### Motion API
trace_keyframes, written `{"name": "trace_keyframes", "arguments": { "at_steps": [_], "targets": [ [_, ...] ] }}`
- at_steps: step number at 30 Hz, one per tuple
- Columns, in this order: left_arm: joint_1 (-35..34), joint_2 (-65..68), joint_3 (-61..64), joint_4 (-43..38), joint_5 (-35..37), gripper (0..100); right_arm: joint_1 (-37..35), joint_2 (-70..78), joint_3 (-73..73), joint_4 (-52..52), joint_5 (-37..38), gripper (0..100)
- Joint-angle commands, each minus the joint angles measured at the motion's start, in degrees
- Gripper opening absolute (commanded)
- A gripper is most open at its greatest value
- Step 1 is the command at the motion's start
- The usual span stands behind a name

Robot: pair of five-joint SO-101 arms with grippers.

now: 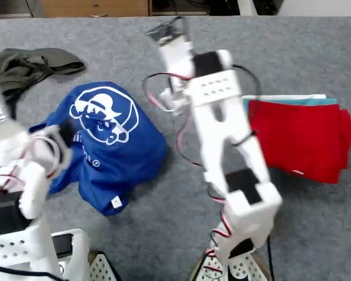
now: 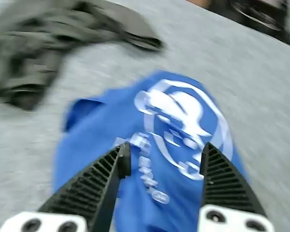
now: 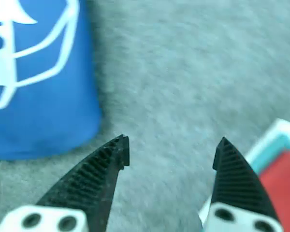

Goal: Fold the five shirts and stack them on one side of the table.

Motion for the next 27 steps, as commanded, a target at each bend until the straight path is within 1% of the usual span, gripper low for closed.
{"name": "trace_keyframes", "arguments": {
  "at_steps": [1, 4, 7, 10, 12, 15, 17, 21, 23, 25, 27],
  "targets": [
    [-12.31, -0.75, -0.79, 1.49, -3.69, 24, -4.79, 7.43, -11.74, 3.78, 0.35, 28.8],
    [-20.84, -0.75, -0.62, 2.46, -6.51, 24, -8.57, 14.99, -24.22, 8.70, 0.35, 28.7],
    [-30.51, -0.75, 1.23, 2.20, -7.12, 24, -12.70, 21.58, -33.63, 9.58, 0.26, 28.6],
    [-37.54, -0.75, 4.57, 0.70, -7.12, 24, -17.80, 25.63, -36.35, 9.58, 0.26, 28.5],
    [-40.70, -0.75, 8.35, -2.02, -7.12, 24, -20.70, 28.09, -36.26, 9.58, 0.09, 28.5],
    [-43.60, -0.75, 14.42, -6.59, -7.74, 24, -22.64, 32.84, -36.09, 9.49, 0.09, 28.5],
    [-44.13, -0.75, 17.23, -8.35, -10.46, 24, -22.81, 36.09, -36.26, 9.41, 0.09, 28.5],
    [-44.13, -0.75, 20.48, -8.79, -12.92, 24, -21.58, 39.96, -36.35, 9.58, 0.00, 27.7],
    [-44.31, -0.75, 20.84, -8.70, -13.80, 23, -20.88, 39.60, -36.35, 9.58, 0.00, 21.7],
    [-44.40, -0.75, 20.66, -8.70, -14.07, 21, -20.35, 38.64, -36.35, 9.58, 0.00, 11.5],
    [-44.40, -0.75, 20.48, -8.70, -13.89, 18, -20.09, 37.23, -36.09, 9.58, -1.93, 0.9]
  ]
}}
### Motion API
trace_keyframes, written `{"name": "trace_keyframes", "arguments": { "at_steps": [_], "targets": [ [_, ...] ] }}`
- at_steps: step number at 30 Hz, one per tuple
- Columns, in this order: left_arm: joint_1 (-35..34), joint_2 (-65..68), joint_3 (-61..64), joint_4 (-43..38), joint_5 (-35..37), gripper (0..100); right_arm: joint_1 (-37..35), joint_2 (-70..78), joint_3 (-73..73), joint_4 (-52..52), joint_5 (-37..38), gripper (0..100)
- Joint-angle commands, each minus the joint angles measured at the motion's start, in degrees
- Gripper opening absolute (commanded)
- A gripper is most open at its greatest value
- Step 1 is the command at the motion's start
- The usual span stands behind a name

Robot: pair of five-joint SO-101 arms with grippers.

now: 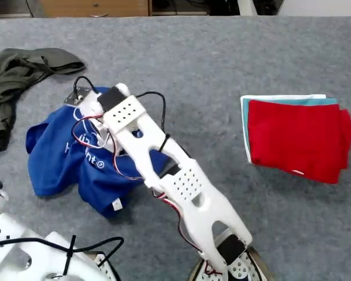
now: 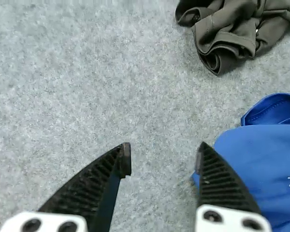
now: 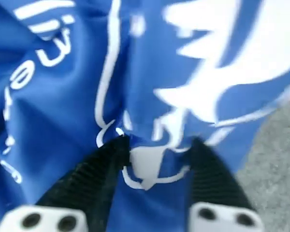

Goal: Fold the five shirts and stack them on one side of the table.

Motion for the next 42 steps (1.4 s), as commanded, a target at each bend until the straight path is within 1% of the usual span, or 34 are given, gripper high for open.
{"name": "trace_keyframes", "arguments": {
  "at_steps": [1, 2, 4, 8, 11, 14, 18, 21, 23, 27, 30, 33, 36, 40, 42],
  "targets": [
    [-0.62, -0.40, -0.35, -1.05, 0.00, 17, 1.45, -3.82, -1.89, 1.32, -3.60, 0.2],
    [-0.53, -0.40, -0.26, -1.05, 0.00, 17, 1.98, -4.53, -1.80, 1.32, -5.19, 2.3],
    [-0.44, -0.40, 0.00, -0.97, 0.09, 16, 3.21, -6.20, -1.80, 1.32, -7.47, 3.3],
    [-0.62, -0.40, -0.26, -0.70, -0.18, 16, 7.25, -11.47, -1.45, 1.41, -7.82, 0.2],
    [-0.79, -0.40, -1.93, 2.81, -0.26, 16, 10.86, -18.33, 2.68, 1.41, -7.82, 0.2],
    [-0.88, -0.48, -5.10, 8.97, -0.35, 16, 12.53, -26.59, 12.88, 1.41, -7.74, 0.2],
    [-0.53, -0.48, -9.58, 13.71, -0.35, 16, 11.12, -39.08, 31.43, 1.32, -7.56, 0.2],
    [-0.79, -0.48, -13.27, 16.62, -0.44, 16, 10.68, -48.48, 43.47, 1.05, -3.60, 0.2],
    [-0.79, -0.48, -15.47, 19.16, -2.73, 16, 11.30, -54.29, 49.36, 1.05, -0.79, 0.3],
    [-0.88, -0.48, -18.81, 23.03, -7.03, 16, 14.99, -62.73, 55.43, 0.97, 2.55, 0.3],
    [-0.35, -0.22, -18.90, 22.07, -7.21, 16, 17.98, -66.24, 55.87, 0.79, 5.27, 0.3],
    [-0.35, 0.04, -16.26, 17.23, -7.38, 16, 19.30, -66.86, 55.87, -1.32, 5.89, 0.3],
    [-0.70, 0.04, -10.99, 10.90, -8.09, 16, 19.38, -66.77, 55.87, -2.11, 5.80, 0.4],
    [-0.70, -0.40, -2.37, 2.37, -15.47, 16, 19.47, -66.77, 55.87, -1.85, 5.80, 0.5],
    [0.00, -0.04, 1.58, -1.76, -16.35, 16, 19.12, -67.03, 55.87, -1.85, 5.80, 0.5]
  ]
}}
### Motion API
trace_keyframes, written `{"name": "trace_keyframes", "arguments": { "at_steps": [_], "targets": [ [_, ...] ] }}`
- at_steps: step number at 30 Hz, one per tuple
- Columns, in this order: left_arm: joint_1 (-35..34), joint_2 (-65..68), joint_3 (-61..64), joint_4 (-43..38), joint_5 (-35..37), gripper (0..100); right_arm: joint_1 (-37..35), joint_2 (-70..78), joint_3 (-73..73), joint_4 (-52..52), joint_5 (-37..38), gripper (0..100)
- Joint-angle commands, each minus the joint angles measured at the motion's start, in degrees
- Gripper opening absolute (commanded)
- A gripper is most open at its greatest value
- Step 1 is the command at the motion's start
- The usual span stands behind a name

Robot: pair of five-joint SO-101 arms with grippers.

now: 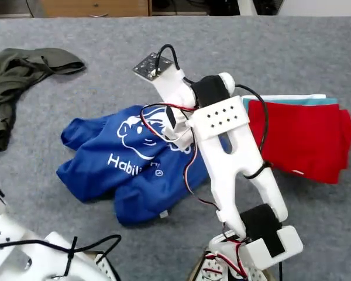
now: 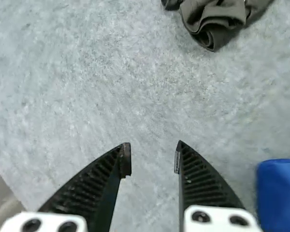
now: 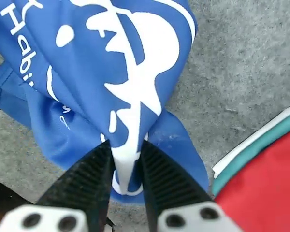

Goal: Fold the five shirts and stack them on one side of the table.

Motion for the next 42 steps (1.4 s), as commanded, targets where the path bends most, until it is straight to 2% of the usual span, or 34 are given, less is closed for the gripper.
{"name": "trace_keyframes", "arguments": {
  "at_steps": [1, 3, 6, 8, 11, 14, 18, 24, 28, 31, 37, 42],
  "targets": [
    [1.23, 0.04, 5.54, -7.56, -2.02, 16, 0.92, -3.03, 0.13, -0.62, 0.35, 0.9],
    [3.08, 0.04, 7.38, -9.49, -1.67, 16, 0.92, -3.12, -0.48, 1.14, 0.35, 5.7],
    [3.25, 0.13, 7.56, -9.58, 5.27, 19, 1.98, -4.09, -4.00, 2.64, 0.53, 20.9],
    [2.11, 0.13, 7.56, -9.58, 8.97, 23, 3.21, -6.11, -7.43, 2.46, 0.70, 26.0],
    [-0.26, 0.13, 7.56, -9.49, 9.23, 23, 2.68, -4.88, -14.11, 2.11, 0.70, 23.7],
    [-2.46, 0.13, 8.00, -6.77, 8.26, 23, 1.10, 2.51, -20.26, 0.35, 0.62, 20.4],
    [-2.55, -0.31, 7.56, 0.26, 8.44, 23, -2.95, 18.42, -27.56, -4.31, 0.35, 19.8],
    [-2.64, -0.04, 7.82, 0.35, 8.44, 23, -10.68, 42.77, -48.84, -5.10, 0.79, 19.6],
    [-2.11, 0.04, 8.18, 0.44, 10.02, 23, -13.23, 57.71, -62.90, -5.19, 5.80, 19.5],
    [-1.93, 0.04, 8.18, 0.53, 12.04, 23, -14.64, 67.03, -72.57, -4.13, 6.68, 19.5],
    [-1.85, 0.13, 8.18, 0.18, 12.66, 23, -16.48, 77.76, -87.52, -0.79, 7.21, 19.5],
    [-1.85, 0.13, 8.18, 0.18, 12.48, 23, -19.21, 81.10, -89.54, -1.58, 10.20, 19.3]
  ]
}}
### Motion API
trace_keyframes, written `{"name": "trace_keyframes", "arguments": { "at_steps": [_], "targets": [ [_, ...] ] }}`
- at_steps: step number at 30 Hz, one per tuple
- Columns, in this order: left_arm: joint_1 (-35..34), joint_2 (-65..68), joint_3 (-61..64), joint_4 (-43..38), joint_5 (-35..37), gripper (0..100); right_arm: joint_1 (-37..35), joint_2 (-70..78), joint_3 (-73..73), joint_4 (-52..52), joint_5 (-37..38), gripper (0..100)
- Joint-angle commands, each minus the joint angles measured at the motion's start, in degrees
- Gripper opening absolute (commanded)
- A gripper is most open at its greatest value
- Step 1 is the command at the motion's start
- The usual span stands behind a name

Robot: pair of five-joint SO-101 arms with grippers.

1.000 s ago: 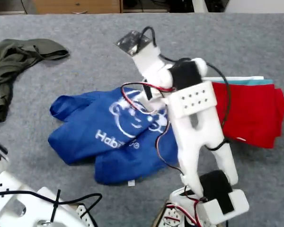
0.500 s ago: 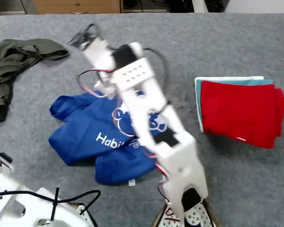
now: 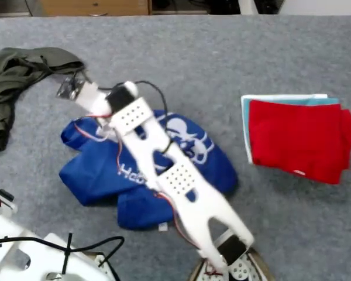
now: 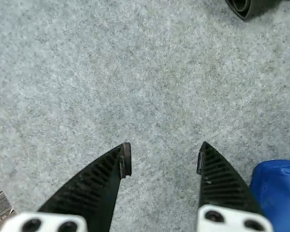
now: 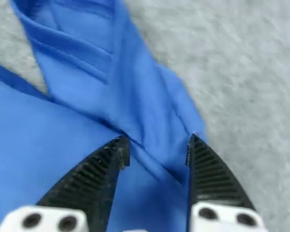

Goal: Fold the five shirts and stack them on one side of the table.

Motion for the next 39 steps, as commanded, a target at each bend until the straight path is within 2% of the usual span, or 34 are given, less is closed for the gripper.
{"name": "trace_keyframes", "arguments": {
  "at_steps": [1, 5, 13, 15, 19, 23, 26, 29, 32, 36, 39],
  "targets": [
    [0.44, 0.04, -0.35, -0.09, 0.09, 23, -1.71, 0.75, -2.51, -1.67, 1.41, 18.0],
    [0.44, 0.04, -0.70, 0.09, -1.41, 23, 0.75, 1.63, -1.63, -3.34, 1.14, 0.4],
    [1.67, 0.04, -0.79, -0.09, -2.55, 23, 9.36, -3.38, -3.21, 2.73, 1.23, 0.2],
    [4.40, 0.13, -0.79, 0.09, -2.46, 23, 11.74, -6.90, -2.95, 3.34, 1.05, 0.2],
    [14.15, 0.13, -0.97, -0.09, -1.93, 23, 16.75, -15.43, 1.98, 3.34, 1.05, 0.2],
    [23.74, 1.63, -3.34, -1.58, 4.66, 24, 21.23, -23.60, 13.76, 3.34, 1.41, 0.2],
    [30.33, 8.92, -7.03, -4.66, 11.43, 24, 23.87, -26.59, 21.67, 2.37, 1.49, 0.2],
    [36.75, 22.64, -14.07, -6.24, 16.88, 24, 26.42, -25.71, 26.24, -1.14, 1.23, 0.2],
    [42.29, 36.97, -26.64, -5.19, 20.66, 23, 26.95, -22.81, 28.53, -5.10, 1.41, 0.2],
    [49.05, 52.00, -47.03, -0.35, 26.11, 23, 26.59, -16.75, 28.53, -10.73, -0.09, 0.2],
    [53.10, 62.29, -62.07, 5.10, 33.85, 23, 26.95, -12.62, 27.38, -13.27, -2.02, 0.2]
  ]
}}
